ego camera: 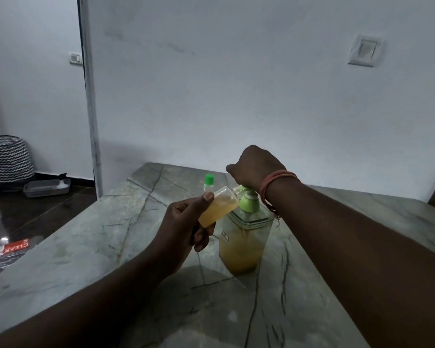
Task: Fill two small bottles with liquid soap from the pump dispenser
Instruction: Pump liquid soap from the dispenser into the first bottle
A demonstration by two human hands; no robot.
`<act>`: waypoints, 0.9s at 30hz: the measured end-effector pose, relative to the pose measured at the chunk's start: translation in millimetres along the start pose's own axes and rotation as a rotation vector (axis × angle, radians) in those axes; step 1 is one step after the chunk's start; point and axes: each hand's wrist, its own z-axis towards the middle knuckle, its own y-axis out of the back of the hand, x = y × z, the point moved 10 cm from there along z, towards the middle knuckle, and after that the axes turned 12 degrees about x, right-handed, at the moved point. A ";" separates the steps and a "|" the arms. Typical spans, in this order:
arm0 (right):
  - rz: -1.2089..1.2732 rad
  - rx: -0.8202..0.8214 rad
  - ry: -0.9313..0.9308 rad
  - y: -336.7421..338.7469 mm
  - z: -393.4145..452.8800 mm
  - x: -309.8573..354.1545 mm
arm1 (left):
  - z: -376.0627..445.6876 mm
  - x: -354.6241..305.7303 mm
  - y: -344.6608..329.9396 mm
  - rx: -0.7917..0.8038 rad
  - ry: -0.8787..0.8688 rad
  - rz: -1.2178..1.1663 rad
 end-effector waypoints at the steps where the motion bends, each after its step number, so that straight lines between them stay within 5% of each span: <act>1: -0.027 -0.021 0.018 2.9 -0.3 3.3 | -0.5 0.5 0.2 -0.001 0.001 -0.001; 20: -0.043 -0.090 0.084 9.5 2.6 10.6 | 2.5 2.4 1.2 -0.005 0.010 0.009; 27: 0.072 0.048 0.021 -8.4 6.6 -0.2 | 2.8 1.6 1.6 -0.009 0.011 0.001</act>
